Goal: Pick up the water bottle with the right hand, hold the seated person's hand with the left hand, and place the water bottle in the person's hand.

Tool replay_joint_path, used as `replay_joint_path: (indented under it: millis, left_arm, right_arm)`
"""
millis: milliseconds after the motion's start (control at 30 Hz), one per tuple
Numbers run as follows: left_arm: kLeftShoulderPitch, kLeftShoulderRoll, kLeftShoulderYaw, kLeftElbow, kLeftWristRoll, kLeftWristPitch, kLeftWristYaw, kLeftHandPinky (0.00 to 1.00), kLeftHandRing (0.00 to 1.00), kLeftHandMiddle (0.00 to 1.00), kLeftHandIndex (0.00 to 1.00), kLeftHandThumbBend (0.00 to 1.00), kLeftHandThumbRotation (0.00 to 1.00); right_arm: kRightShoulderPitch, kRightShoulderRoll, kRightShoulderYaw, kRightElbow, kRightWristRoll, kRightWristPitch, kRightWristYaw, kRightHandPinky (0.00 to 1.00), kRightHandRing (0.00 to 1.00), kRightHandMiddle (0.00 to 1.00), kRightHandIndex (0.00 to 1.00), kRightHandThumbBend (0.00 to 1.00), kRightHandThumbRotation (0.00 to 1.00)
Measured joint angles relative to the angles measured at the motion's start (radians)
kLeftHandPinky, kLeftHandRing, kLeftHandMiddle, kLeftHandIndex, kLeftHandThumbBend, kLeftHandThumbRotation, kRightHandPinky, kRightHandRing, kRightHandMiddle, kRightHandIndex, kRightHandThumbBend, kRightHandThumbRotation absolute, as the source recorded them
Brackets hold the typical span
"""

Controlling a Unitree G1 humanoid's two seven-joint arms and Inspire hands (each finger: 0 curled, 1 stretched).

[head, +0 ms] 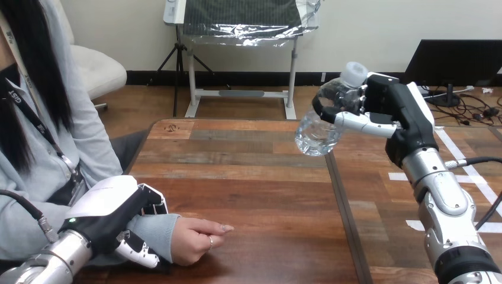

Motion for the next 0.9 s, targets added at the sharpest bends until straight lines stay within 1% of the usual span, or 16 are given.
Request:
replay_joint_path:
  millis: [200, 367, 700, 900]
  left_arm:
    - [0.013, 0.001, 0.001, -0.031, 0.0, 0.0, -0.001, 0.28, 0.33, 0.4, 0.39, 0.94, 0.0]
    - [0.024, 0.001, 0.001, -0.066, 0.0, 0.0, -0.004, 0.28, 0.33, 0.4, 0.39, 0.94, 0.0]
    - [0.031, 0.002, 0.001, -0.106, -0.001, -0.008, -0.012, 0.28, 0.33, 0.39, 0.39, 0.95, 0.0]
    - [0.031, 0.002, 0.001, -0.127, -0.001, -0.007, -0.028, 0.29, 0.34, 0.4, 0.39, 0.95, 0.0]
  right_arm:
    - [0.0, 0.001, 0.011, 0.0, -0.003, -0.009, 0.0, 0.31, 0.35, 0.43, 0.46, 0.74, 0.0]
    - [0.0, 0.002, 0.012, 0.012, 0.001, -0.009, 0.011, 0.32, 0.36, 0.44, 0.47, 0.74, 0.0]
    - [0.0, 0.02, 0.021, 0.061, -0.002, -0.02, 0.022, 0.33, 0.37, 0.45, 0.47, 0.76, 0.0]
    - [0.0, 0.032, 0.025, 0.089, -0.007, -0.029, 0.028, 0.34, 0.37, 0.45, 0.47, 0.76, 0.0]
